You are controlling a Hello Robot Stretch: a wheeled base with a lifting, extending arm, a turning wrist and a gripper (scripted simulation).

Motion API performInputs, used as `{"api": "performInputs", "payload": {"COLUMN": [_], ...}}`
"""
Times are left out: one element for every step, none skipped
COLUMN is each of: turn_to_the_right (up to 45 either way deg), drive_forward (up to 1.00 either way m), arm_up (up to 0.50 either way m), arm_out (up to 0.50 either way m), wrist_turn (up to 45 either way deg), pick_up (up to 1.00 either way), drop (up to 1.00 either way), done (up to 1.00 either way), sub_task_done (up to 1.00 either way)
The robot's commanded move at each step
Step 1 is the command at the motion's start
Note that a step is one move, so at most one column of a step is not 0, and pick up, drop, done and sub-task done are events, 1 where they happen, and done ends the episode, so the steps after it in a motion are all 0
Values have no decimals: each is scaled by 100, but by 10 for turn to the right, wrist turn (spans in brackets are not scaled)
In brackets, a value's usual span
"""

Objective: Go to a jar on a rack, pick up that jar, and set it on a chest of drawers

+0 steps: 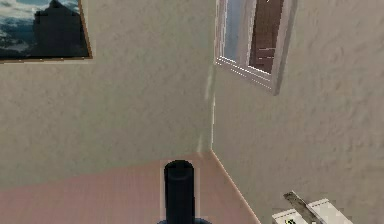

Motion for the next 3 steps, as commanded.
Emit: {"api": "performInputs", "payload": {"turn_to_the_right": [0,0,0], "drive_forward": [0,0,0], "arm_up": [0,0,-8], "arm_out": [42,0,0], "wrist_turn": [0,390,0], "pick_up": [0,0,0], "drop": [0,0,0], "done": [0,0,0], "sub_task_done": [0,0,0]}}
